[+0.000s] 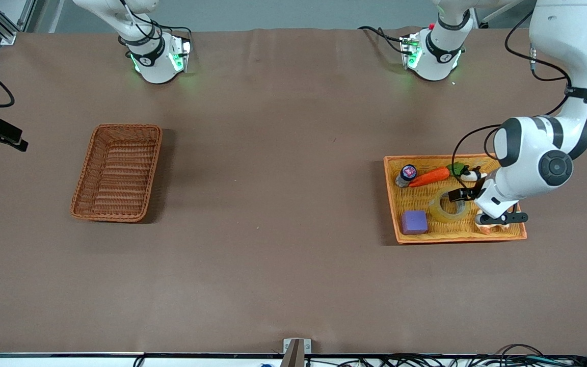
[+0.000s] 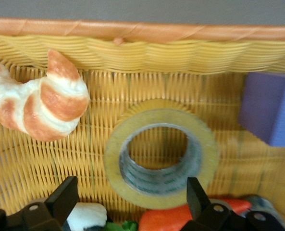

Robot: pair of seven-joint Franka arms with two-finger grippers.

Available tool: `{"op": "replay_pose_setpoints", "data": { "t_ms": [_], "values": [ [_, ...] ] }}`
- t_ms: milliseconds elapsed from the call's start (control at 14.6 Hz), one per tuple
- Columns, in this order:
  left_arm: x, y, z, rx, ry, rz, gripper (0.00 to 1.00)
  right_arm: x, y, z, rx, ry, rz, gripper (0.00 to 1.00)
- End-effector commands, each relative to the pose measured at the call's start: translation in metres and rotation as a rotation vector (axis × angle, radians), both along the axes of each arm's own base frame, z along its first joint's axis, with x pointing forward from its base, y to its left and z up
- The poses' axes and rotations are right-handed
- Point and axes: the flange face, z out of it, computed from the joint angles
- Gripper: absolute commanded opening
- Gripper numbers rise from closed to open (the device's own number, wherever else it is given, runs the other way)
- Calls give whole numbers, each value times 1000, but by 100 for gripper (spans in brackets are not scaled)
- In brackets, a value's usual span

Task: Move tape to another basket
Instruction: 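Lower the left gripper over the tape roll and close on it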

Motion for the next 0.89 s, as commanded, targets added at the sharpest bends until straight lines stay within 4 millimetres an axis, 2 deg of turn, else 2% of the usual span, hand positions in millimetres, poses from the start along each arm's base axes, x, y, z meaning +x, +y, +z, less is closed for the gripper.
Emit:
{"op": "replay_pose_setpoints", "data": {
  "t_ms": [0,206,274,343,617,686,823],
  "values": [
    [-1,10,-17,19,-6,-11,100,-8,1,7,21,-12,8,100],
    [-2,11,-44,18,-28,-12,99,-8,1,7,20,-12,9,100],
    [-5,11,-50,17,-39,-12,95,-8,1,7,20,-13,9,100],
    [-6,11,-55,17,-45,-12,84,-8,1,7,20,-13,9,100],
    [-6,11,-56,17,-46,-11,17,-9,1,11,19,-19,8,100],
    [-6,11,-52,17,-49,-9,3,-9,0,10,19,-19,6,100],
    [-4,15,-37,18,-62,-1,0,-9,-1,8,20,-15,6,100]
  ]
}}
